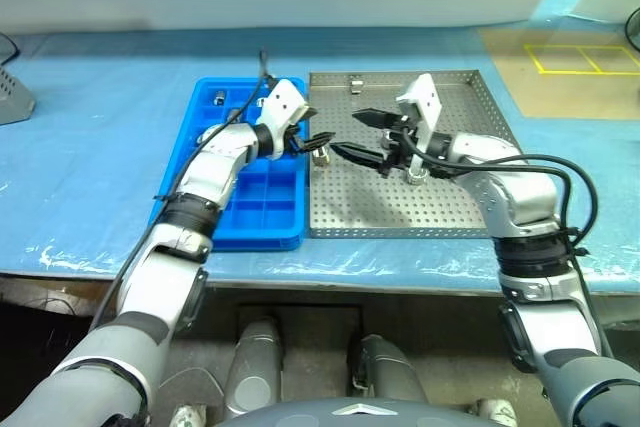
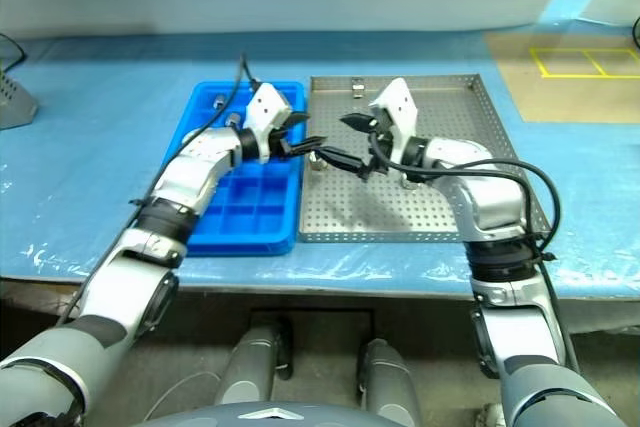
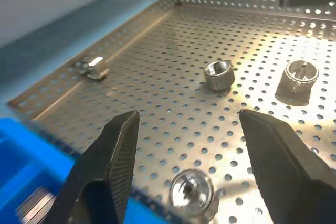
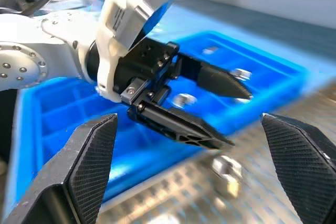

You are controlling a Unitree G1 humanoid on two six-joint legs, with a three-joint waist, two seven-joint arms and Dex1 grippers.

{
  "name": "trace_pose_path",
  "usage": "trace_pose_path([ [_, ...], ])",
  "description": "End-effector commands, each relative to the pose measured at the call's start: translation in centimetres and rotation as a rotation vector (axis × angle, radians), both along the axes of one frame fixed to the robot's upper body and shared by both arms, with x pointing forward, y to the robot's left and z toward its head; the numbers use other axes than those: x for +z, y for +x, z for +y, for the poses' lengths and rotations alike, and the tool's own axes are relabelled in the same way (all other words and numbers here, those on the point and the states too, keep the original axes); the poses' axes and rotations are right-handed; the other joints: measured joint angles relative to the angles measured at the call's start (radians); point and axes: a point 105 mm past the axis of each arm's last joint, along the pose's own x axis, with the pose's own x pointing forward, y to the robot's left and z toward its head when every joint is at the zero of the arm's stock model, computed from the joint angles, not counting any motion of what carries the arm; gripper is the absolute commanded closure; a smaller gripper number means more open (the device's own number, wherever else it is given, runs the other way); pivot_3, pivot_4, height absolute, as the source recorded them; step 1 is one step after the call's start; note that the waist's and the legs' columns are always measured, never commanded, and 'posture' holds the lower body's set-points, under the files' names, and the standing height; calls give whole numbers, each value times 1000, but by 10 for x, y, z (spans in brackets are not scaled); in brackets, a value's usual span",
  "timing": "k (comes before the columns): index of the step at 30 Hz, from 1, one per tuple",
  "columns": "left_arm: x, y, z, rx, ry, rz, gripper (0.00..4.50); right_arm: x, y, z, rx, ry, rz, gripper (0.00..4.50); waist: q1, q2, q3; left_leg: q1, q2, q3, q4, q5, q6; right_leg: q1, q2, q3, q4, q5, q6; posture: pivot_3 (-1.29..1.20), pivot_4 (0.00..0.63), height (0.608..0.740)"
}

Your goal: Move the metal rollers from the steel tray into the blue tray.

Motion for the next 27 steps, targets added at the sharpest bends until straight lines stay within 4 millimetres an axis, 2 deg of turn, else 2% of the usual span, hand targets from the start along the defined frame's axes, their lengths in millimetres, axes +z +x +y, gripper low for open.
trace_pose_path([
  [1, 10, 1, -25, -86, 23, -53, 1291, 13, -16, -17, -64, 5, -52, 0, -10, 0, 0, 0, 0, 0, 0, 0, 3, 0, 0, 0, -1, 0, 0, -272, 150, 740],
  [4, 7, -3, -48, -151, 42, -49, 1291, 10, -26, -28, -125, -8, -44, 0, -37, 0, 0, -1, -1, 1, 2, -2, 6, 1, 0, 1, -1, 0, 1, -345, 150, 740],
  [8, -7, -19, -84, -268, 61, 16, 1291, 6, -39, -51, -267, -24, -40, 0, -68, 0, 0, 0, -1, 1, 4, -4, 10, 2, 0, 1, -2, 0, 0, -462, 150, 740],
  [11, -18, -27, -98, -316, 132, 8, 1291, 3, -48, -62, -334, -26, -31, 0, -89, 0, 0, 2, -1, 2, 5, -5, 12, 5, -1, 2, -3, 0, 1, -513, 150, 740],
  [14, -20, -26, -104, -291, 150, 16, 1291, 2, -53, -69, -383, -25, -28, 0, -120, 0, 0, 6, -1, 2, 6, -5, 12, 8, -1, 2, -3, 1, 1, -553, 150, 740],
  [20, -20, -22, -114, -216, 160, 8, 1291, -3, -60, -73, -429, -43, -13, 0, -136, 1, 0, 14, -1, 2, 6, -8, 10, 16, 0, 3, -6, 1, 1, -580, 150, 740],
  [27, -32, -10, -107, -76, 196, 9, 1291, -8, -59, -74, -440, -65, 3, 0, -148, 1, 0, 12, -2, 2, 6, -10, 18, 19, -1, 3, -14, 1, 2, -571, 150, 740],
])
